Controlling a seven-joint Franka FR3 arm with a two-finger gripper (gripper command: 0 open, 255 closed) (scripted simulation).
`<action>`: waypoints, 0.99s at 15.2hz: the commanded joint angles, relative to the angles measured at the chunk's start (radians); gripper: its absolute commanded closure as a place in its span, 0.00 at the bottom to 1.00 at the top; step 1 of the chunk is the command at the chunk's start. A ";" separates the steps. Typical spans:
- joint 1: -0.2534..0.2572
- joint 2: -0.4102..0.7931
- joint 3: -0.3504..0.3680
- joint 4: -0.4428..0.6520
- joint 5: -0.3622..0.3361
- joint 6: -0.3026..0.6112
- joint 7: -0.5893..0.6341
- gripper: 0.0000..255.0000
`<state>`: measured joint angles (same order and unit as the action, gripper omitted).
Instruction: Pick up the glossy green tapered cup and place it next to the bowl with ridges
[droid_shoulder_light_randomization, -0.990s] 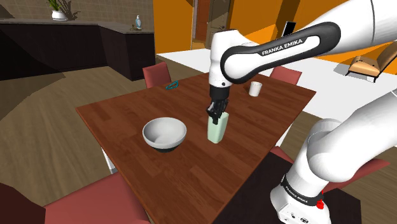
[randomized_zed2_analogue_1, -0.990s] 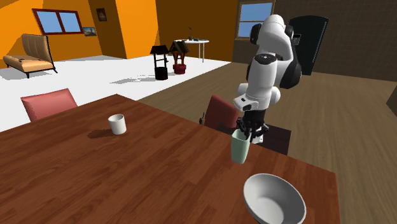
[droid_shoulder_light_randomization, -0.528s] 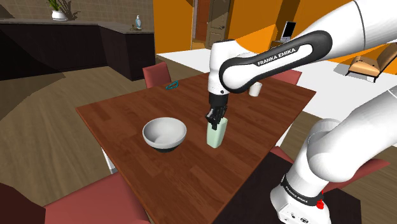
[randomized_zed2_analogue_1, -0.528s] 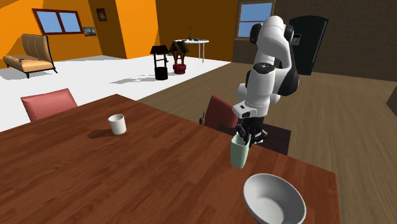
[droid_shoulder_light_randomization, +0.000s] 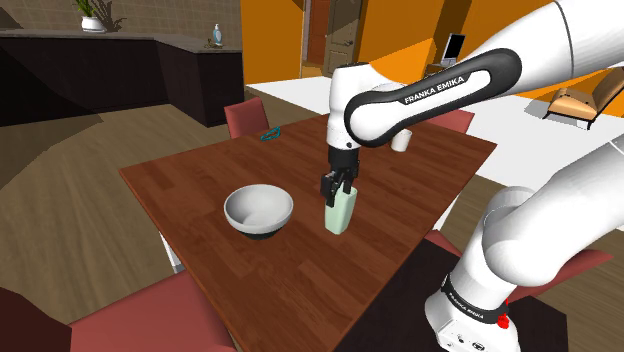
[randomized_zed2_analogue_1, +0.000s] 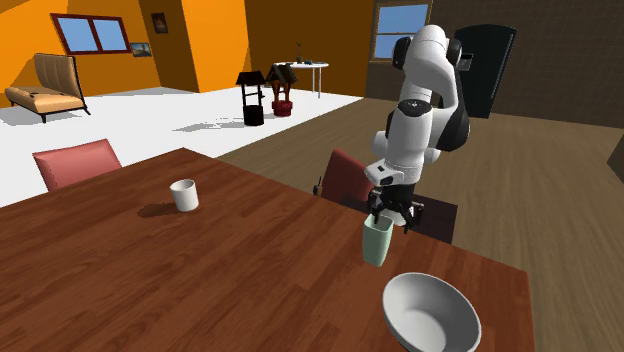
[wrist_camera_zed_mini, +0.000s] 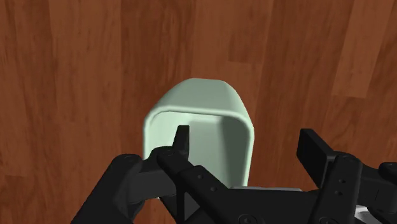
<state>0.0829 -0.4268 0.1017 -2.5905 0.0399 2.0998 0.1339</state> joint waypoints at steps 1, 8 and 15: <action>0.000 0.000 0.000 0.000 0.000 0.000 0.000 0.00; 0.000 -0.043 -0.005 0.098 -0.001 -0.141 -0.001 0.00; 0.000 -0.043 -0.005 0.098 -0.001 -0.141 -0.001 0.00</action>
